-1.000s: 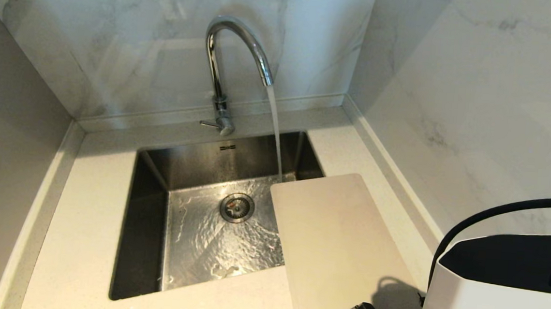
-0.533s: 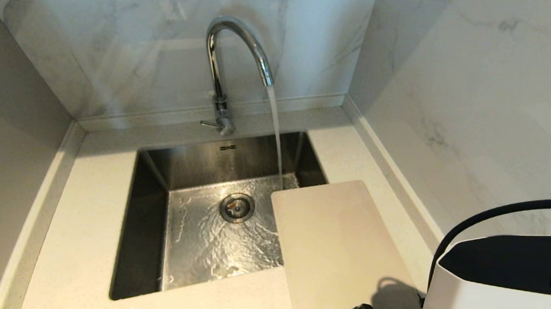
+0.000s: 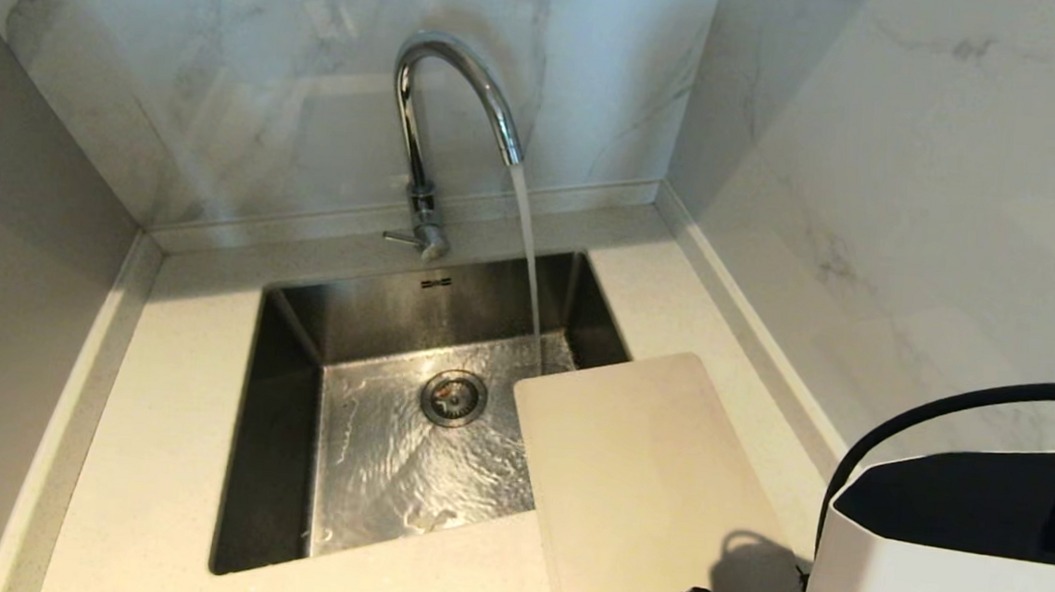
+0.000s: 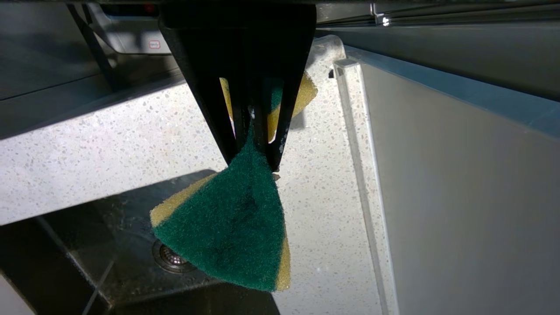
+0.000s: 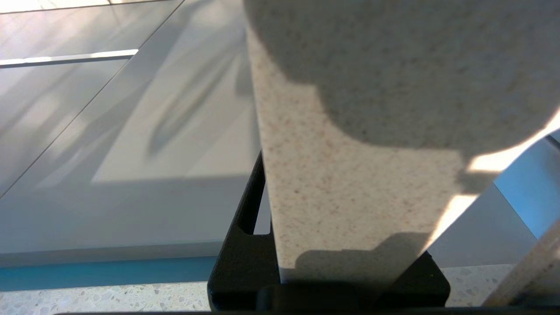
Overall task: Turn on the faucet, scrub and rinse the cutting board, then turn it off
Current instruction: Pick up the cutting board
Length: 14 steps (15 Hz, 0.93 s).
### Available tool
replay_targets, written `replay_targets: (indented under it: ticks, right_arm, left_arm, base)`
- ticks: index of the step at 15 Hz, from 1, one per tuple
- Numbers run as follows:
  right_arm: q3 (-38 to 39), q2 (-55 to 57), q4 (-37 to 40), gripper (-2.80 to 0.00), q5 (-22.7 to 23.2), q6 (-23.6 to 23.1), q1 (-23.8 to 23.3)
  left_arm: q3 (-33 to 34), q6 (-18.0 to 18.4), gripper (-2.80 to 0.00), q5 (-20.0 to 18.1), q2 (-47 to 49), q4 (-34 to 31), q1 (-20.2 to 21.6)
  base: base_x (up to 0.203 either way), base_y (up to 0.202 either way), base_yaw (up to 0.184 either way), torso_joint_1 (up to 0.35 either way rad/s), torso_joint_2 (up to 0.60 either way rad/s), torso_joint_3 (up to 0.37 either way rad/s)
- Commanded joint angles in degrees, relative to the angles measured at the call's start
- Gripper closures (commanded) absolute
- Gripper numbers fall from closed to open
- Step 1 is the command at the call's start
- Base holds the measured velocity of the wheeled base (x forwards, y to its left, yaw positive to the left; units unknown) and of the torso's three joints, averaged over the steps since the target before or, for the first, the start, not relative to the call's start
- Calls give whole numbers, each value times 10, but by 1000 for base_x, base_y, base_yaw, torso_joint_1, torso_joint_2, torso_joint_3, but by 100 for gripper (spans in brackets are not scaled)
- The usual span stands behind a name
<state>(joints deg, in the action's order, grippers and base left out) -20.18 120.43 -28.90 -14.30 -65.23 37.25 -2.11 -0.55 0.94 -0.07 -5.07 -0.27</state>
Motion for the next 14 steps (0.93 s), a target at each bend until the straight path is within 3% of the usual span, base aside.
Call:
replay_targets:
  ticks: [1, 9, 14]
  right_arm:
    - [0, -2, -5, 0, -1, -4, 0]
    - [38, -125, 2, 0, -3, -2, 1]
    - [71, -198, 21, 0, -6, 34, 2]
  left_arm:
    - [0, 0, 0, 0, 0, 0, 0]
    - [0, 0, 0, 0, 0, 0, 0]
    - [0, 0, 0, 0, 0, 0, 0]
  base:
    - [0, 0, 0, 0, 0, 0]
    - [0, 0, 0, 0, 0, 0]
    - [0, 0, 0, 0, 0, 0]
